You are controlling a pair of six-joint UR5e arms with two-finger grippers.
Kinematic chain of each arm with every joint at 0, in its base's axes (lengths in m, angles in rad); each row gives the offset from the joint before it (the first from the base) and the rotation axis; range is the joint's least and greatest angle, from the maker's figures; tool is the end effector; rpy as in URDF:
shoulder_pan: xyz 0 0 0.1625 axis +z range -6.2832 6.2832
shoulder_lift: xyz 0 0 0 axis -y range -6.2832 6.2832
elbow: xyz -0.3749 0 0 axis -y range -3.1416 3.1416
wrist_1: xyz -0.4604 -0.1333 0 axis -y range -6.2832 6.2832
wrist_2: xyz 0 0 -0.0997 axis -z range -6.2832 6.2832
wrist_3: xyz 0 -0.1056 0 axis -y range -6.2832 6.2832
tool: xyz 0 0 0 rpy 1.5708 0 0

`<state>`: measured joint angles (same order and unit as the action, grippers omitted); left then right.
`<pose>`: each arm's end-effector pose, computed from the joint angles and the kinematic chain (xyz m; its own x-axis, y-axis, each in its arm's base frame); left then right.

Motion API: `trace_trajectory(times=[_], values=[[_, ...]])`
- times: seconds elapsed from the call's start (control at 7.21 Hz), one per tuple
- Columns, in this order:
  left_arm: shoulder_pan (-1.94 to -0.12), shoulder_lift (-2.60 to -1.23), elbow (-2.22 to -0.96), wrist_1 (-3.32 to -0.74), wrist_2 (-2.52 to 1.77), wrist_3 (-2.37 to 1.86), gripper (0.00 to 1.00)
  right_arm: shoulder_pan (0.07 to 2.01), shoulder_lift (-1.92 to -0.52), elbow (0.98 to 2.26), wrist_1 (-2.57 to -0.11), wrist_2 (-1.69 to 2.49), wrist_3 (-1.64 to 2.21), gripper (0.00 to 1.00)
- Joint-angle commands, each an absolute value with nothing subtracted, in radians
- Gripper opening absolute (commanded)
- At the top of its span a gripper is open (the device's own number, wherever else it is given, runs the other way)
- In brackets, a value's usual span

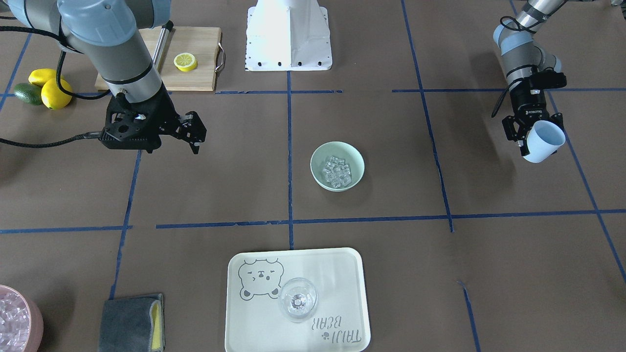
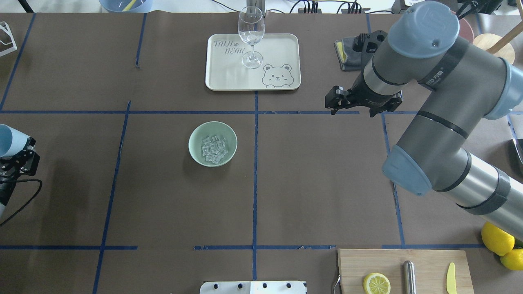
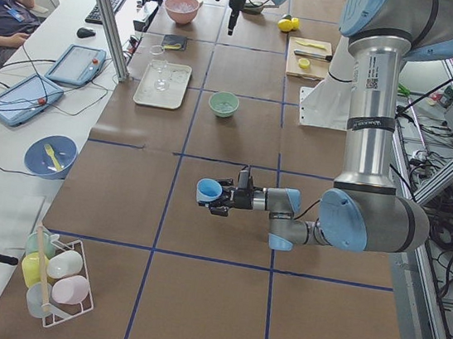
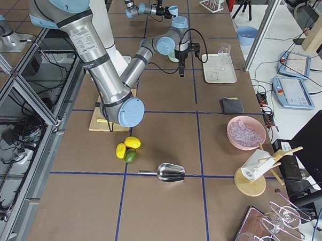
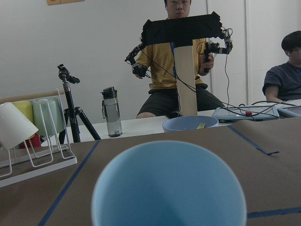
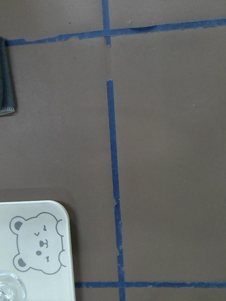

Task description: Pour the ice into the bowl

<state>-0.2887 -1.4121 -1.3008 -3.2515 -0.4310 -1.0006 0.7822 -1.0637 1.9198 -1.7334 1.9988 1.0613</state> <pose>0.3495 -0.3429 0.6432 0.7636 0.0085 -0.6457 0.6342 0.1785 0.7523 -0.3781 -0.5018 0.1526 0.6972 0.0672 0.7137 -0.1294 0.9910 0.0331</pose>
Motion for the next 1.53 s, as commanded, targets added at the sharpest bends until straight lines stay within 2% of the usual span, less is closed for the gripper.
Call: trace_trajectory(times=[0.0, 0.55, 0.83, 1.25, 1.39], values=[[-0.287, -1.422, -1.299, -3.237, -0.434, -1.041, 0.0, 0.782, -1.065, 1.919, -1.733, 1.999, 1.06, 1.0], [-0.281, -1.437, -1.301, -3.146, -0.451, -1.042, 0.0, 0.784, -1.065, 1.919, -1.733, 1.999, 1.06, 1.0], [-0.281, -1.437, -1.302, -3.146, -0.495, -1.04, 0.06, 0.784, -1.066, 1.919, -1.733, 1.999, 1.06, 1.0], [-0.282, -1.431, -1.308, -3.149, -0.604, -1.031, 0.06, 0.784, -1.066, 1.921, -1.733, 1.997, 1.06, 1.0], [-0.284, -1.428, -1.313, -3.155, -0.624, -1.031, 0.14, 0.784, -1.066, 1.922, -1.733, 1.997, 1.061, 1.0]])
